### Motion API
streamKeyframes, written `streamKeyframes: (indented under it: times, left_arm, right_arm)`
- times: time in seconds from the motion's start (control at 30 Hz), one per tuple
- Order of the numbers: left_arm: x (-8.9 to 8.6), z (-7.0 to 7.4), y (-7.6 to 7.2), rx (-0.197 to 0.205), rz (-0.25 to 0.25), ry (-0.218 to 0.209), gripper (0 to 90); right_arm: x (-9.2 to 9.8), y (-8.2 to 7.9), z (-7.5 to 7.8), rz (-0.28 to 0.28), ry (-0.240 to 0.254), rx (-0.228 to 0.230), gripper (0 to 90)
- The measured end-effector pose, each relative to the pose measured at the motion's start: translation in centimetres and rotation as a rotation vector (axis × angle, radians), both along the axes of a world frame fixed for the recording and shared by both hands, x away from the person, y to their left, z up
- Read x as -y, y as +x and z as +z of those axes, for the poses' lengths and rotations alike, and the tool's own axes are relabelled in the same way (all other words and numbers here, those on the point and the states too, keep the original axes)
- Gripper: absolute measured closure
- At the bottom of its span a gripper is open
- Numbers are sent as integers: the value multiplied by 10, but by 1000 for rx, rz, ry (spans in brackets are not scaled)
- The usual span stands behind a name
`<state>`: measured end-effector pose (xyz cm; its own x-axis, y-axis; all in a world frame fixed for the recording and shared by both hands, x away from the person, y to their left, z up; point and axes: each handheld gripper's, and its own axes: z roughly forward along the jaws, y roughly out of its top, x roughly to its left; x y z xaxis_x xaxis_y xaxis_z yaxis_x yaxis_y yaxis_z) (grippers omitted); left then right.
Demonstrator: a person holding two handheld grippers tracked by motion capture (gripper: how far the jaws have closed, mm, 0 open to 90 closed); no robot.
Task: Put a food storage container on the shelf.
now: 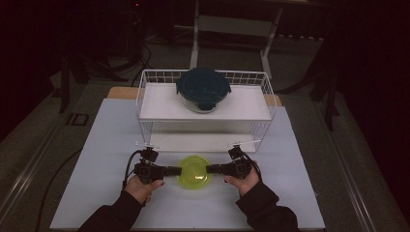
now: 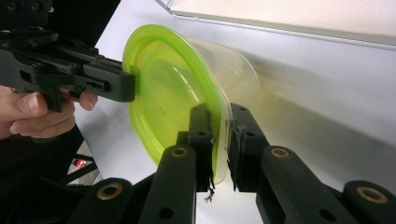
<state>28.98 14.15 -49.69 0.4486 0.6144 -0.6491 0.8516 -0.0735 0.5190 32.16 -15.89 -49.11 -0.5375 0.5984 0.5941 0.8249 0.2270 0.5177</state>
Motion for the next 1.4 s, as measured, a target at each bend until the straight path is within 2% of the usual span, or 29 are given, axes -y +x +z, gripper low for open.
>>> streamKeyframes:
  times: [0.13,0.2,0.27,0.33,0.37,0.47,0.57,0.7,0.73,0.77,0.87,0.97,1.13,1.4]
  left_arm:
    - [0,7,-3,11,-9,-17,809]
    - [0,13,-5,10,-13,-37,810]
    - [1,22,-7,42,-19,-43,809]
    - [0,24,-7,45,-23,-48,810]
    - [0,32,-9,67,-30,-52,809]
    - [1,43,-11,94,-36,-58,809]
    - [2,53,-13,112,-42,-66,809]
    - [3,68,-16,158,-36,-66,810]
    - [3,68,-16,158,-36,-66,810]
    - [3,76,-16,173,-34,-71,810]
    - [3,88,-17,190,-35,-80,810]
    - [3,104,-17,223,-41,-88,809]
    - [3,128,-18,286,-49,-83,809]
    - [3,163,-16,348,-48,-86,811]
  right_arm:
    - [3,-4,5,-1,5,-2,807]
    - [4,-7,11,-1,10,12,806]
    - [6,-9,19,-3,15,27,807]
    - [7,-12,28,-4,17,45,807]
    - [7,-14,34,-4,13,64,806]
    - [9,-17,45,-4,14,88,806]
    - [10,-20,56,-5,18,104,807]
    - [12,-23,71,-14,33,132,807]
    - [12,-23,71,-14,33,132,807]
    - [13,-23,80,-15,38,144,807]
    - [14,-23,90,-16,45,159,807]
    - [15,-24,103,-17,62,183,807]
    - [16,-26,128,-17,75,237,807]
    - [17,-25,163,-22,88,302,807]
